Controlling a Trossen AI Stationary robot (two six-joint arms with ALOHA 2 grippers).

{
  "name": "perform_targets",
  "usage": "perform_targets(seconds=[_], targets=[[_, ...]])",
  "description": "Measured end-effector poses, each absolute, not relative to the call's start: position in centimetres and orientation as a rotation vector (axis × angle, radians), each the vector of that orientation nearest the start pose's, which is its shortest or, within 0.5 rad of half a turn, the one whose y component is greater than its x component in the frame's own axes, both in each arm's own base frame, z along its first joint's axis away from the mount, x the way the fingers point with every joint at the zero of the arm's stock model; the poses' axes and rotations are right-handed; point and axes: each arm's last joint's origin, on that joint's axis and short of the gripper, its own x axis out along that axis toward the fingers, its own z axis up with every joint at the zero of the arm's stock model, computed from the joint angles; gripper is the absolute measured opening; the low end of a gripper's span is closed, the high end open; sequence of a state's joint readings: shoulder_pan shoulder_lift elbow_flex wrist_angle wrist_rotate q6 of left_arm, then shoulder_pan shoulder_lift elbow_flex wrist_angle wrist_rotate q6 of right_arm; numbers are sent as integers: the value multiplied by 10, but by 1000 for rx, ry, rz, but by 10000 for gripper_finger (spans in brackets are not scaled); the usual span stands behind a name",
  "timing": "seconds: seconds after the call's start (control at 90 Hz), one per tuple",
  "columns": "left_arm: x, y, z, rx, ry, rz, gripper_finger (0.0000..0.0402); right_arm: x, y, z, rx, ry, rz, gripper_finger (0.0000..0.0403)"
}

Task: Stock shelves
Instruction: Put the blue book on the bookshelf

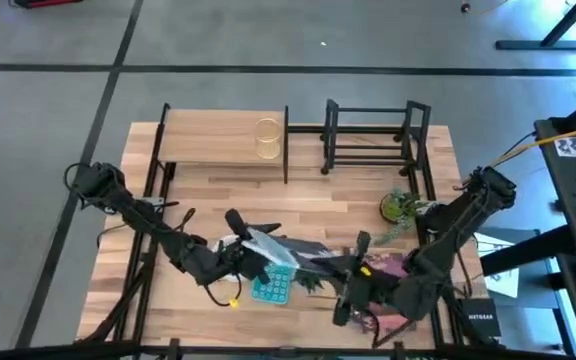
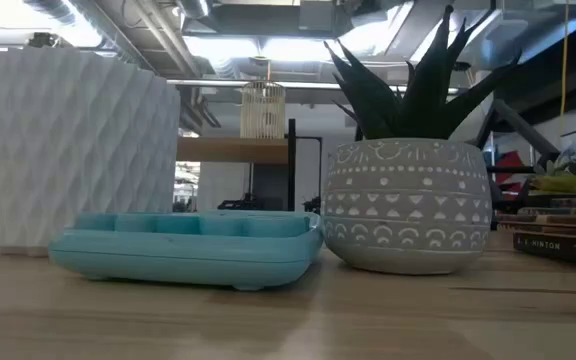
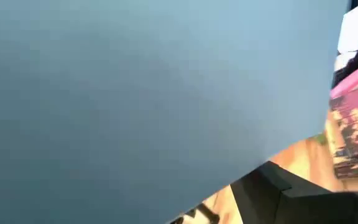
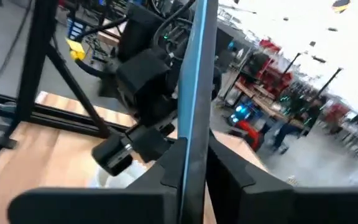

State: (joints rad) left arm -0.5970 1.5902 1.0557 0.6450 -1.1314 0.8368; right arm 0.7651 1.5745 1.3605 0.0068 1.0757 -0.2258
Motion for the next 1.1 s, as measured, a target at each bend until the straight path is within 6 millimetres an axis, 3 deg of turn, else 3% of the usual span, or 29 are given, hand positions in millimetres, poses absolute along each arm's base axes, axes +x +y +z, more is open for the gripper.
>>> perform_targets(seconds=[0.444,0.756,0.956,1.1], targets=[[296,-172,308,760,196,595,139,274,218,349,-378,217,-353,6],[274,-174,329,756,188,620,139,240,235,330,-421,231,-518,3],[267,-174,312,755,95,384,139,231,246,306,-346,188,-478,2],[262,-171,302,702,62,298,139,235,255,326,-364,124,-422,2]])
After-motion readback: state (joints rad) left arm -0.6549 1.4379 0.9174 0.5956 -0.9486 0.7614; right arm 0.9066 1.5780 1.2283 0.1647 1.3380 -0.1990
